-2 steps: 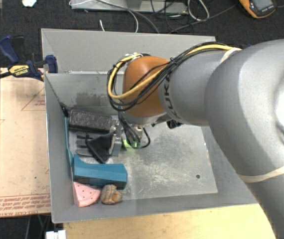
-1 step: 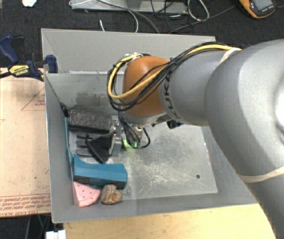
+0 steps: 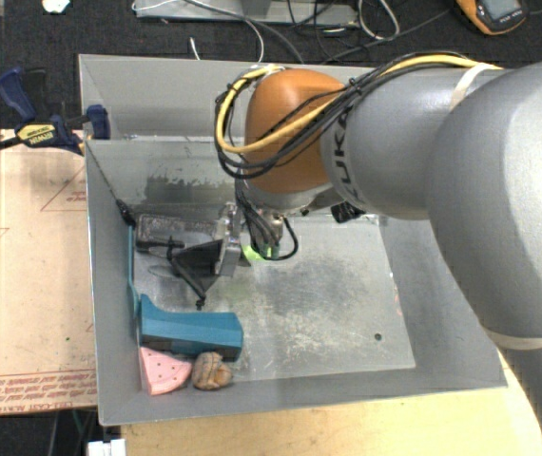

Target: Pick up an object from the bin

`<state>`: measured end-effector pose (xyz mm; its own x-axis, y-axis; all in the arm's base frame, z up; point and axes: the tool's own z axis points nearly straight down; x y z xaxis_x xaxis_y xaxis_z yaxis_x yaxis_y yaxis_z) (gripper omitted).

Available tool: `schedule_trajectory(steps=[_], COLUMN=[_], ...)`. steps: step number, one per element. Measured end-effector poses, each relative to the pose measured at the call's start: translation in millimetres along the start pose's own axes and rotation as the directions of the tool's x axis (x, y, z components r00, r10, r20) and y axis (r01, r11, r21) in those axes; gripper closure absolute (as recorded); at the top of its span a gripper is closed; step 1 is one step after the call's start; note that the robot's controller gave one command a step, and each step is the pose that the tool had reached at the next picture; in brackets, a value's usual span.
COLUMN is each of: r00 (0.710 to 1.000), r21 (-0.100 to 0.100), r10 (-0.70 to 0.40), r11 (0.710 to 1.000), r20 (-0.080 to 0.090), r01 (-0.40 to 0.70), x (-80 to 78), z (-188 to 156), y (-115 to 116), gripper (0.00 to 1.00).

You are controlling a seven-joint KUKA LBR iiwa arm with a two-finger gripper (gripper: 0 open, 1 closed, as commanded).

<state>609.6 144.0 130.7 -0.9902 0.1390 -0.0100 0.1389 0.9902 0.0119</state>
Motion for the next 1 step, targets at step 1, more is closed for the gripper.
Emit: schedule_trajectory(steps=[1], r00=[1.000], r21=[-0.001], r10=[-0.019], r11=[1.000], r20=[0.004], r01=[0.019], x=[7.2], z=[-78.4], y=[0.8], gripper=[1.00])
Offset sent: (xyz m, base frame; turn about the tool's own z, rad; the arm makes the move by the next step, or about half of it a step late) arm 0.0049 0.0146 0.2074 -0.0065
